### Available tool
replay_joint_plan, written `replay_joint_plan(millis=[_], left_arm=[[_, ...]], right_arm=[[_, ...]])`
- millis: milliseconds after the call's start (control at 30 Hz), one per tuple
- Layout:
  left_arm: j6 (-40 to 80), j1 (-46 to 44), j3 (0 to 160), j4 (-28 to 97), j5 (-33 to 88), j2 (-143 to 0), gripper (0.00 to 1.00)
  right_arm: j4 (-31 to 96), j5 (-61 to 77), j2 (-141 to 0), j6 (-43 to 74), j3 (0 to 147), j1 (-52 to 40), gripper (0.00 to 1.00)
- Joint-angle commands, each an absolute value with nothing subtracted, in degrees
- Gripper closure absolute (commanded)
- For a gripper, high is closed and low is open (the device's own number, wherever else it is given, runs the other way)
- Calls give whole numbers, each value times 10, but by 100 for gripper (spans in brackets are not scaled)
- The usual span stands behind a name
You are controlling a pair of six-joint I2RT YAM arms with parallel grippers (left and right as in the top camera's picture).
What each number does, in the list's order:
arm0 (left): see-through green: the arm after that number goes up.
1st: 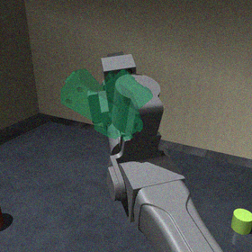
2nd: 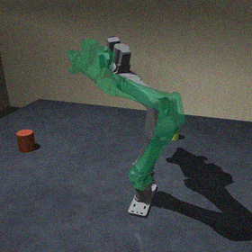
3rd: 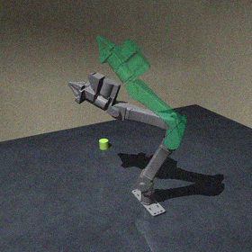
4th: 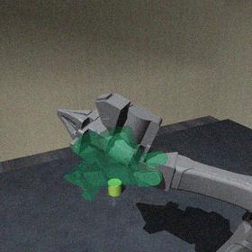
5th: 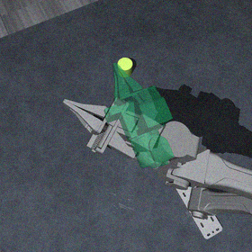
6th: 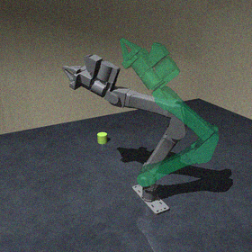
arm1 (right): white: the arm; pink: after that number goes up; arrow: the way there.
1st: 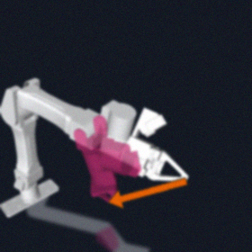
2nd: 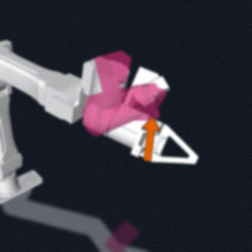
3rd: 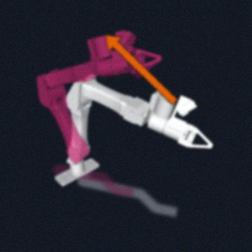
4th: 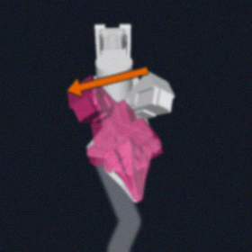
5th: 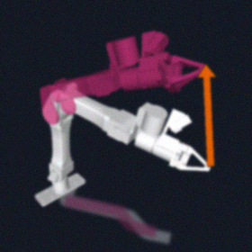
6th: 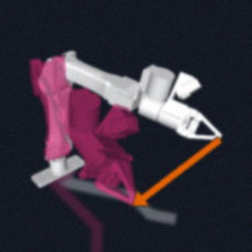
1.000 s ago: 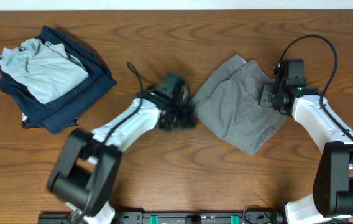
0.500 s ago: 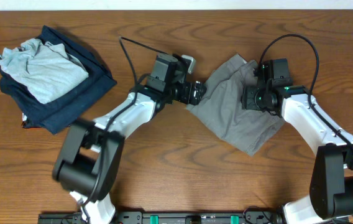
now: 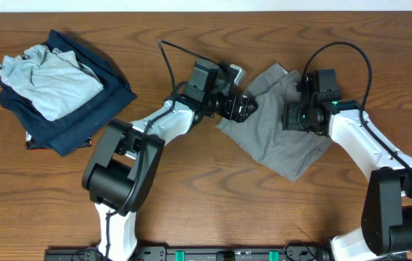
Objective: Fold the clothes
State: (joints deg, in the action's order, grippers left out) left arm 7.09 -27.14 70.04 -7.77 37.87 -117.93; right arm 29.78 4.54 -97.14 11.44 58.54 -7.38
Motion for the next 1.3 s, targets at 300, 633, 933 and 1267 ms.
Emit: replay_joint_plan(millis=[300, 633, 933, 1267], left_arm=[[103, -314, 708, -74, 415, -1240, 18], [113, -277, 710, -73, 404, -1203, 94], [109, -77, 735, 1, 338, -1038, 94], [108, 221, 757, 34, 323, -905, 94]], right_arm=[[309, 50, -977, 106, 592, -79, 35], [388, 45, -942, 106, 613, -59, 30], [436, 46, -823, 106, 633, 8, 29], [473, 46, -801, 106, 633, 12, 28]])
